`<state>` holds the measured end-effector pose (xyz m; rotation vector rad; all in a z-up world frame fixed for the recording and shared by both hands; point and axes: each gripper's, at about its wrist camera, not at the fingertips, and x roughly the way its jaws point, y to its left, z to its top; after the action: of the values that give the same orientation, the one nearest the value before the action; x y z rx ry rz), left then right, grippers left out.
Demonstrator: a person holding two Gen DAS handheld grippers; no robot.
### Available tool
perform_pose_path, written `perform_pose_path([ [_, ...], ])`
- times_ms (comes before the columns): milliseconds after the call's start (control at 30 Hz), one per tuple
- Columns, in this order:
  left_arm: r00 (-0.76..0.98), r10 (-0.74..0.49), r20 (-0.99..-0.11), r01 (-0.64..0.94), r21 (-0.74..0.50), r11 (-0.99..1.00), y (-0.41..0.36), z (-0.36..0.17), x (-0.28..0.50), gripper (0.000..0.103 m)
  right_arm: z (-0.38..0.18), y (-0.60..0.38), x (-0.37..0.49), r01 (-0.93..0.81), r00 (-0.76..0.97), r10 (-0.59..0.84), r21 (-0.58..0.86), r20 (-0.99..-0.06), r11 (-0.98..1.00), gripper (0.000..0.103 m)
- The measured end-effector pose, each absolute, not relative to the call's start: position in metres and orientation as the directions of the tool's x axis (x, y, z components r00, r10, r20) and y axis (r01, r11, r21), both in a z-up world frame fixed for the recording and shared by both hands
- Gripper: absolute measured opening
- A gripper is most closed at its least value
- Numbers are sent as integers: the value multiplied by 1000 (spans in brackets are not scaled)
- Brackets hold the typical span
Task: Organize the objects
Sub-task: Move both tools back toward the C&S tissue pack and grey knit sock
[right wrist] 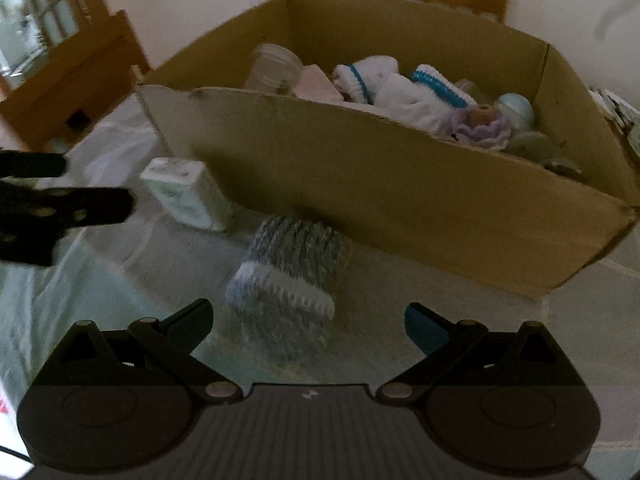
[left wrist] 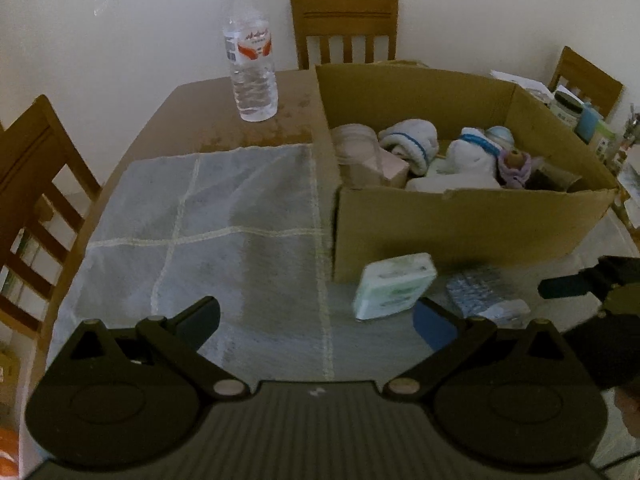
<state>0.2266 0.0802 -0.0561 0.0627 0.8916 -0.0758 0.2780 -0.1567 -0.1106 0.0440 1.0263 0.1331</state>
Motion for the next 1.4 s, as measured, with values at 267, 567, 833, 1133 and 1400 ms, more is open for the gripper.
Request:
perform_pose_path([
  [267,615,-97,-782,104,-42,994,94,-58,233,102,-123,-145,291,29,511,17,36,-859,999,103],
  [567,593,-108,-798,112,-51,992,75,-60,230,102,-123,-158,277,2,498,11,14,-867,1000,103],
  [833,585,-127,-801,99,-85,991,57,-61,241,102,-126,-199,256,58,480,-25,3,-877,998,103],
  [1133,577,-88,-812,23,-91,996,51,-80,272,102,-129,-208,245,51,494,-27,-2,-869,999,103],
  [1400,551,-58,-832,-52,-104,993,79,-84,246,102,-131,-210,241,30,496,-17,-2,-868,1000,103],
])
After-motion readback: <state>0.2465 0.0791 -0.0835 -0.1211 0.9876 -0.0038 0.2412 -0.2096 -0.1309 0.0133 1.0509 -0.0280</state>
